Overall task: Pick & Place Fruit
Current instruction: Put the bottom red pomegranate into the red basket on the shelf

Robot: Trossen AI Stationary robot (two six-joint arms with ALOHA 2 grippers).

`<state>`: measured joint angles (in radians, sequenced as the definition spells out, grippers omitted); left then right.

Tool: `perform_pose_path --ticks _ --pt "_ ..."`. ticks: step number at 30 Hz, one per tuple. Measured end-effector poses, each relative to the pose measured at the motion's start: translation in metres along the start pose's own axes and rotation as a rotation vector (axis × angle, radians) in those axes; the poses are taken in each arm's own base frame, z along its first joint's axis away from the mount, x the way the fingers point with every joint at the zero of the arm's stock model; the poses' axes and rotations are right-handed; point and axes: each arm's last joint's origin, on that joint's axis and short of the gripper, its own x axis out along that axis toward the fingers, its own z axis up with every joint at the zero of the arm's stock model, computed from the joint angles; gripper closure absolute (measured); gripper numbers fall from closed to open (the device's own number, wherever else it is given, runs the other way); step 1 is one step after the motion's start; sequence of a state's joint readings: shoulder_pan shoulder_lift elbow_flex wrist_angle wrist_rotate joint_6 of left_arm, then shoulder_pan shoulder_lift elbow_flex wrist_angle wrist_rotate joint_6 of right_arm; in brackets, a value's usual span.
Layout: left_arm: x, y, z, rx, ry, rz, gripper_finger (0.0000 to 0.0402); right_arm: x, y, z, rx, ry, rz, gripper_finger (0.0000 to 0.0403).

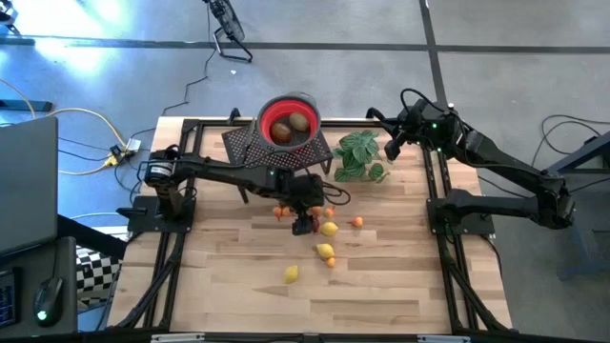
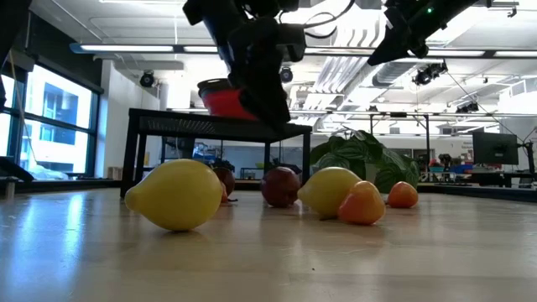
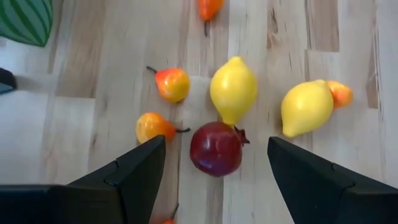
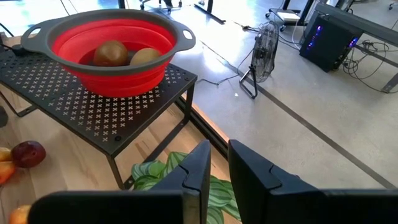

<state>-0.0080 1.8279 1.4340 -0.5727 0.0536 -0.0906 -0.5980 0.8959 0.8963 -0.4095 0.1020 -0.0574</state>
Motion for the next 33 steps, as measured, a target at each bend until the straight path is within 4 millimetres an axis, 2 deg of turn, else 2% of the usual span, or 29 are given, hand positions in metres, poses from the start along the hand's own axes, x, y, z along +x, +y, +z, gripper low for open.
perform_pose_path --ticks 6,11,18,33 --pt "0.014 -0.011 0.012 0.056 0.061 0.004 0.0123 0.001 0.000 0.000 0.000 0.003 0.002 0.0353" --pt "0.032 -0.012 0.006 0.082 0.221 0.013 0.0123 0.004 0.001 -0.001 -0.003 0.018 0.003 0.0353" --pt "0.041 -0.012 0.013 0.081 0.158 0.008 0.0123 0.008 0.001 -0.004 -0.008 0.049 0.007 0.0353" --pt "0.054 -0.011 0.006 0.072 0.204 -0.012 0.0123 0.012 0.002 -0.004 -0.009 0.055 0.008 0.0353"
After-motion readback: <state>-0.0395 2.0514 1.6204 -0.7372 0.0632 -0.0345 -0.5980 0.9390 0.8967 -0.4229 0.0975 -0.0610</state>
